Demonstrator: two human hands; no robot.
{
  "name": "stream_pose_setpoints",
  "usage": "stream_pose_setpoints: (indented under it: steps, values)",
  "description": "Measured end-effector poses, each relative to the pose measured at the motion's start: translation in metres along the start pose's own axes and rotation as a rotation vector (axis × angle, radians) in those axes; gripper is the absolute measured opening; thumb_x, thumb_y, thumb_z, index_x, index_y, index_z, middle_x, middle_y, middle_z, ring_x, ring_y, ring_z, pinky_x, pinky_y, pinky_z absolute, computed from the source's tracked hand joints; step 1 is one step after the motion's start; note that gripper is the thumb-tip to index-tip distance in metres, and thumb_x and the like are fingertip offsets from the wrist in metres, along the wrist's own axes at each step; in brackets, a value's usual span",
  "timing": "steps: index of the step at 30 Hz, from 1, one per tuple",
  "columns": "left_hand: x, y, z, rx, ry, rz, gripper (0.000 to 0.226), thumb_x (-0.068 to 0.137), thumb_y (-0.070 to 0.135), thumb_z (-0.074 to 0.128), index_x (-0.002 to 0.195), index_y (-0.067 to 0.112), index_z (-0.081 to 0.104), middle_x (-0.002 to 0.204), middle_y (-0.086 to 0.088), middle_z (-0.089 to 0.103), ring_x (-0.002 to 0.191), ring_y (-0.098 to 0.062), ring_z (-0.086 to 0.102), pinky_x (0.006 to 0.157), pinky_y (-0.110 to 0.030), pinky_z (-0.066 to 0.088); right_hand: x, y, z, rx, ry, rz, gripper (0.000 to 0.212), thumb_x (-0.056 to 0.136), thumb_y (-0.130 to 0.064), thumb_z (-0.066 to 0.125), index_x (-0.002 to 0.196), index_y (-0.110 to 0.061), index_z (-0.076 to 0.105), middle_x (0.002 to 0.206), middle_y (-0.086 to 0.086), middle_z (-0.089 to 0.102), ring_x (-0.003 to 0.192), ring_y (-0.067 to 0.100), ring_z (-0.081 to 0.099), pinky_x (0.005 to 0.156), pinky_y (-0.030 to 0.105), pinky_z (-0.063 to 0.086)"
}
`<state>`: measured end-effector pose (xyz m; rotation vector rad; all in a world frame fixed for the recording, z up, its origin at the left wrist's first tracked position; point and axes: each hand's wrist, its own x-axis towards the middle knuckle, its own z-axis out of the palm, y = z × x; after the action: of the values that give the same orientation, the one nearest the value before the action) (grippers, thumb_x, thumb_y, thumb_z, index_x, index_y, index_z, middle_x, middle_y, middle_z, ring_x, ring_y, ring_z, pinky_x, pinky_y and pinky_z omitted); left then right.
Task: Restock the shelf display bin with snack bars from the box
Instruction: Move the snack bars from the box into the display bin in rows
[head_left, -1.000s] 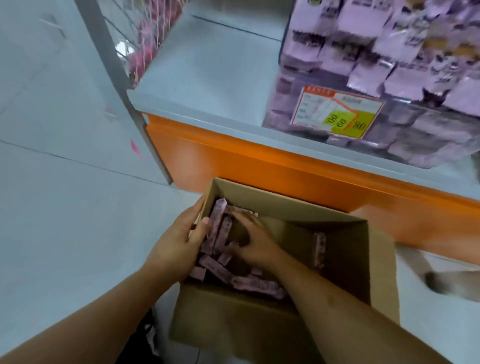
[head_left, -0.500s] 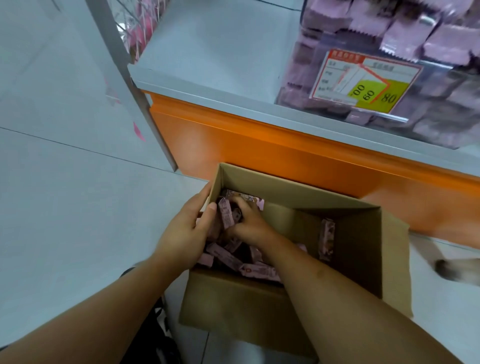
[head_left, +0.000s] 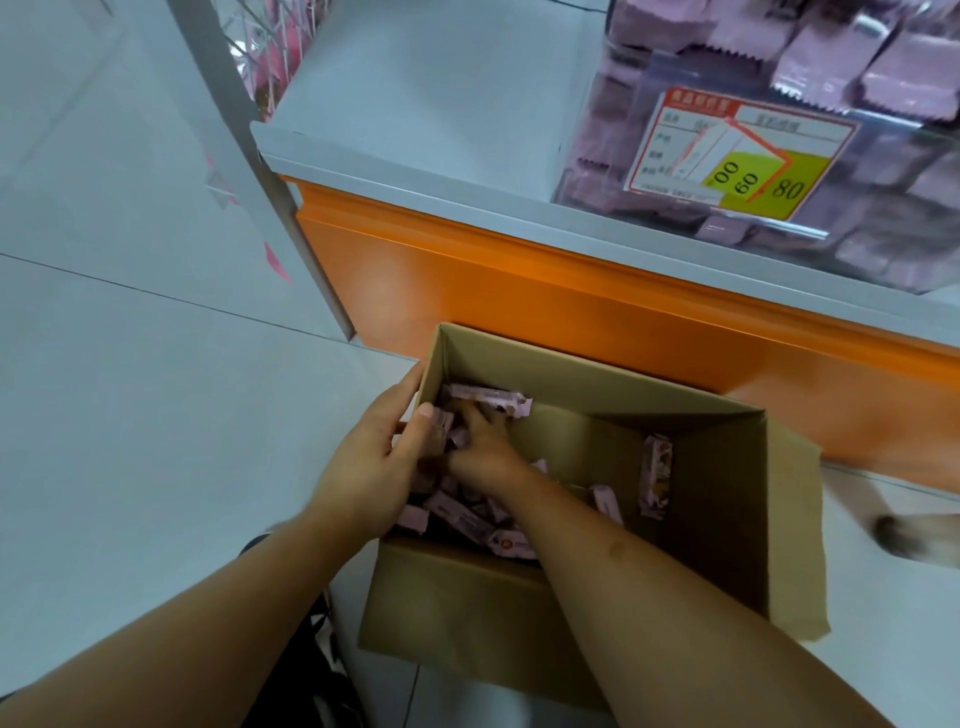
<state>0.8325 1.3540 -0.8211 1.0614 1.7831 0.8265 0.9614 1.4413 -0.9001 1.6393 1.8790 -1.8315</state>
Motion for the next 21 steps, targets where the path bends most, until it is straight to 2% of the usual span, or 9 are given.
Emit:
stream_pose_setpoints:
  steps: [2, 4, 6, 11, 16, 18, 19, 21]
  values:
    - [0.0, -0.001, 0.0, 0.009, 0.003, 0.002, 0.046, 0.109, 0.052, 0.034, 0.151, 0.066, 0.024, 0.152, 0.028, 0.046, 0.129, 0.0, 0.052, 0.099, -0.025, 0.046, -0.004, 0.004, -0.005, 0.035, -0.036, -0.014, 0.076, 0.078, -0.018, 0.086, 0.141, -0.037, 0.049, 0.152, 0.0, 0.039, 0.138, 0.028, 0.046, 0.109, 0.042, 0.051]
    - [0.001, -0.001, 0.0, 0.01, 0.006, 0.0, 0.046, 0.109, 0.051, 0.034, 0.151, 0.066, 0.024, 0.152, 0.028, 0.047, 0.129, -0.001, 0.053, 0.098, -0.025, 0.045, -0.009, 0.003, -0.01, 0.082, -0.076, -0.035, 0.072, 0.076, -0.013, 0.087, 0.134, -0.035, 0.05, 0.137, -0.004, 0.057, 0.127, 0.022, 0.058, 0.103, 0.045, 0.056]
    - [0.0, 0.0, 0.0, -0.004, 0.006, -0.009, 0.045, 0.109, 0.051, 0.034, 0.15, 0.067, 0.025, 0.15, 0.027, 0.048, 0.128, -0.002, 0.055, 0.102, -0.03, 0.048, -0.013, 0.0, -0.015, 0.094, -0.08, -0.04, 0.072, 0.072, -0.013, 0.089, 0.129, -0.034, 0.051, 0.127, -0.006, 0.064, 0.119, 0.019, 0.063, 0.1, 0.046, 0.058]
    - [0.0, 0.0, -0.001, -0.019, 0.005, -0.007, 0.045, 0.108, 0.051, 0.035, 0.149, 0.068, 0.025, 0.151, 0.027, 0.048, 0.128, -0.003, 0.055, 0.106, -0.035, 0.05, -0.016, -0.004, -0.014, 0.068, -0.121, -0.09, 0.07, 0.071, -0.001, 0.083, 0.126, -0.029, 0.05, 0.119, 0.002, 0.068, 0.11, 0.017, 0.069, 0.094, 0.047, 0.061]
    - [0.001, 0.002, -0.002, -0.005, 0.004, -0.02, 0.045, 0.108, 0.052, 0.034, 0.151, 0.066, 0.025, 0.151, 0.026, 0.048, 0.127, -0.003, 0.056, 0.104, -0.033, 0.051, -0.029, -0.005, -0.018, 0.097, -0.056, -0.149, 0.061, 0.072, 0.003, 0.085, 0.119, -0.021, 0.055, 0.105, 0.01, 0.072, 0.097, 0.028, 0.072, 0.082, 0.053, 0.063]
    - [0.0, 0.004, -0.004, 0.013, -0.007, -0.012, 0.046, 0.108, 0.051, 0.034, 0.152, 0.064, 0.025, 0.152, 0.025, 0.047, 0.129, -0.005, 0.055, 0.108, -0.037, 0.049, -0.042, -0.01, -0.029, 0.127, -0.02, -0.149, 0.058, 0.073, 0.007, 0.083, 0.114, -0.023, 0.055, 0.099, 0.011, 0.069, 0.088, 0.029, 0.07, 0.07, 0.048, 0.062]
    - [0.0, 0.006, -0.005, 0.029, -0.015, -0.006, 0.047, 0.108, 0.051, 0.035, 0.153, 0.062, 0.024, 0.153, 0.023, 0.046, 0.132, -0.006, 0.053, 0.111, -0.039, 0.047, -0.051, -0.015, -0.037, 0.137, -0.012, -0.144, 0.06, 0.072, 0.01, 0.083, 0.112, -0.027, 0.056, 0.098, 0.008, 0.067, 0.085, 0.024, 0.068, 0.064, 0.042, 0.059]
    - [-0.003, 0.013, -0.01, 0.132, -0.039, -0.034, 0.053, 0.107, 0.053, 0.037, 0.157, 0.054, 0.022, 0.159, 0.016, 0.041, 0.139, -0.013, 0.047, 0.115, -0.047, 0.043, -0.072, -0.029, -0.053, 0.132, -0.008, -0.121, 0.065, 0.07, 0.01, 0.083, 0.108, -0.036, 0.057, 0.101, 0.001, 0.067, 0.09, 0.016, 0.068, 0.064, 0.034, 0.057]
